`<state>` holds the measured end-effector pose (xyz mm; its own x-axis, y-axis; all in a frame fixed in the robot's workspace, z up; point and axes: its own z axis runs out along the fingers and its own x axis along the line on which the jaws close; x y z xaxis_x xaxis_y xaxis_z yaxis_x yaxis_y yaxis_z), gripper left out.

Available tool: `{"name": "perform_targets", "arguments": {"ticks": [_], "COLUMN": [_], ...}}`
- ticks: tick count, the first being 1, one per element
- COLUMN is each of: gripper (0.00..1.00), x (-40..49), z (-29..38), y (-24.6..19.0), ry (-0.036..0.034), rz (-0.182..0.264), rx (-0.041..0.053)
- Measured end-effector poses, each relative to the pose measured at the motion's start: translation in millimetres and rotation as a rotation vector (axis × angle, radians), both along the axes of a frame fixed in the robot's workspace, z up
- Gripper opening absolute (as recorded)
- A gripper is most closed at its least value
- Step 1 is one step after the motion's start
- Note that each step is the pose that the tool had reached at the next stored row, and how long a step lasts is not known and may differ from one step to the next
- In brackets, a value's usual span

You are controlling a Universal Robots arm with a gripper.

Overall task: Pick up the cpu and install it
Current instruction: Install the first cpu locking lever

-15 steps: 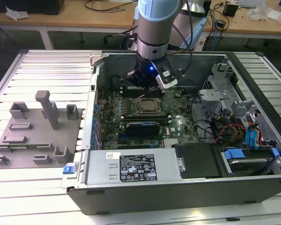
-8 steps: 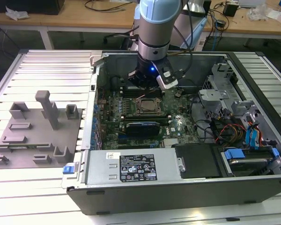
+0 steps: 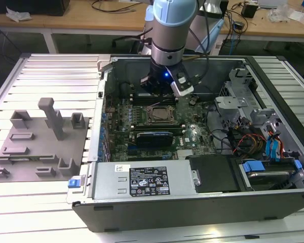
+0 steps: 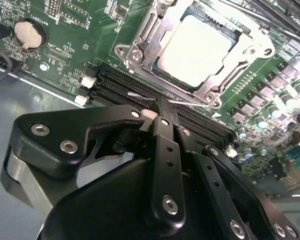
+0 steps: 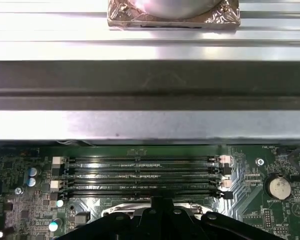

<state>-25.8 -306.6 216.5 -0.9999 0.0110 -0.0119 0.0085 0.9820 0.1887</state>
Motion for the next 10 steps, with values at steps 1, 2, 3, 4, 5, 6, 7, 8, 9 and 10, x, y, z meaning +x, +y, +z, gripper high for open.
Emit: {"name": "perform_targets", "arguments": {"ticks": [1, 2, 3, 4, 5, 6, 7, 8, 9, 10], "gripper": [0.11, 0.11, 0.11, 0.11, 0.11, 0.11, 0.11, 0.11, 0.11, 0.11], "x": [0.0, 0.0, 0.0, 0.0, 0.0, 0.1, 0.4, 0.8, 1.2, 1.3], "z": [-2.3, -4.0, -5.7, -6.9, -8.0, -8.7, -9.1, -9.3, -9.4, -9.6], "y": [0.0, 0.0, 0.0, 0.0, 0.0, 0.0, 0.0, -0.1, 0.0, 0.0], "ry": [0.0000, -0.0001, 0.0000, 0.0000, -0.0001, 0.0000, 0.0000, 0.0001, 0.0003, 0.0004], "rz": [0.000, -0.001, -0.001, -0.001, -0.002, -0.002, -0.003, -0.004, -0.010, -0.022], "rx": [-0.0001, -0.0002, -0.0004, -0.0004, -0.0003, -0.0004, -0.0003, -0.0005, -0.0009, -0.0012]}}
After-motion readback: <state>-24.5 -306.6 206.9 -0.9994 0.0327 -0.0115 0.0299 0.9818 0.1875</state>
